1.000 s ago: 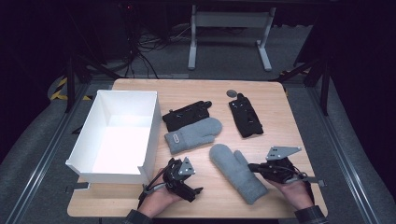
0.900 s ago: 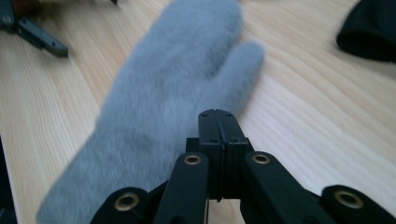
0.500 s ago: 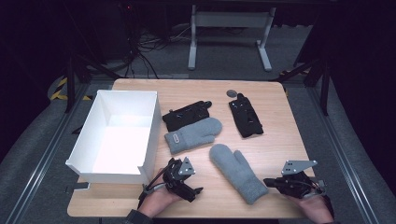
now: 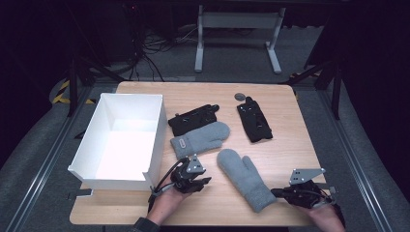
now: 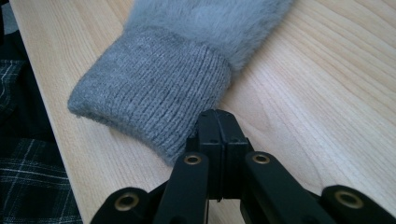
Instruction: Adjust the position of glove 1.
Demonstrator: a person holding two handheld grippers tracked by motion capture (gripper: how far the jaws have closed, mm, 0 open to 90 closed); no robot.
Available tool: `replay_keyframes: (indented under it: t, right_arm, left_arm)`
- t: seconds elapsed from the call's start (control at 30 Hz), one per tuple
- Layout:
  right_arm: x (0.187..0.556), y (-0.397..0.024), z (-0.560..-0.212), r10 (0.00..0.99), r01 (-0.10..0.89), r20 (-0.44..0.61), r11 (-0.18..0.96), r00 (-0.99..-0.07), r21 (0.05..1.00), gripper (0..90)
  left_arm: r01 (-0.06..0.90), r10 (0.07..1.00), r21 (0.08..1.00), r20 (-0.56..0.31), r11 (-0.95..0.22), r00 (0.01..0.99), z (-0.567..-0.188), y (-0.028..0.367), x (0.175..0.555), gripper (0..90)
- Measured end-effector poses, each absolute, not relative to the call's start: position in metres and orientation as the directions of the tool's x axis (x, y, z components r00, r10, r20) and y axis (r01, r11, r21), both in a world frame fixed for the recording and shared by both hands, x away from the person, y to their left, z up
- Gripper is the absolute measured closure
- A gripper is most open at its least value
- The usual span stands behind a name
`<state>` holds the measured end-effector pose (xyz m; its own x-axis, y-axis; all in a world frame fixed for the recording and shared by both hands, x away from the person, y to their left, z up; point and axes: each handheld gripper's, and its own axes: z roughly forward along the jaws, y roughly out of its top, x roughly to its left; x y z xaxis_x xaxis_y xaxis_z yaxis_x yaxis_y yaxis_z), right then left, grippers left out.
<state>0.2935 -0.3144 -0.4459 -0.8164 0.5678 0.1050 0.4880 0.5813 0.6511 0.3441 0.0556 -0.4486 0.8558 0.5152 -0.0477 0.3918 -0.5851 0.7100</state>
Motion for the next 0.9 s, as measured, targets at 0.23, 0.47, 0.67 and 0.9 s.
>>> replay_keyframes:
  t: [0.23, 0.47, 0.67, 0.9]
  right_arm:
    - [0.294, -0.305, -0.446, 0.539, 0.469, 0.107, 0.597, -0.835, 0.651, 90.0]
    - [0.296, -0.289, -0.447, 0.492, 0.435, 0.107, 0.622, -0.864, 0.651, 90.0]
    - [0.298, -0.275, -0.447, 0.457, 0.412, 0.108, 0.642, -0.883, 0.647, 90.0]
    - [0.301, -0.25, -0.447, 0.401, 0.376, 0.119, 0.66, -0.908, 0.65, 90.0]
  left_arm:
    - [0.426, 0.512, 0.678, -0.084, -0.599, 0.855, -0.449, 0.036, 0.361, 90.0]
    - [0.429, 0.503, 0.667, -0.093, -0.609, 0.859, -0.454, 0.011, 0.373, 90.0]
    - [0.417, 0.49, 0.668, -0.089, -0.616, 0.867, -0.456, 0.002, 0.373, 90.0]
    - [0.415, 0.48, 0.672, -0.101, -0.613, 0.871, -0.455, 0.0, 0.373, 90.0]
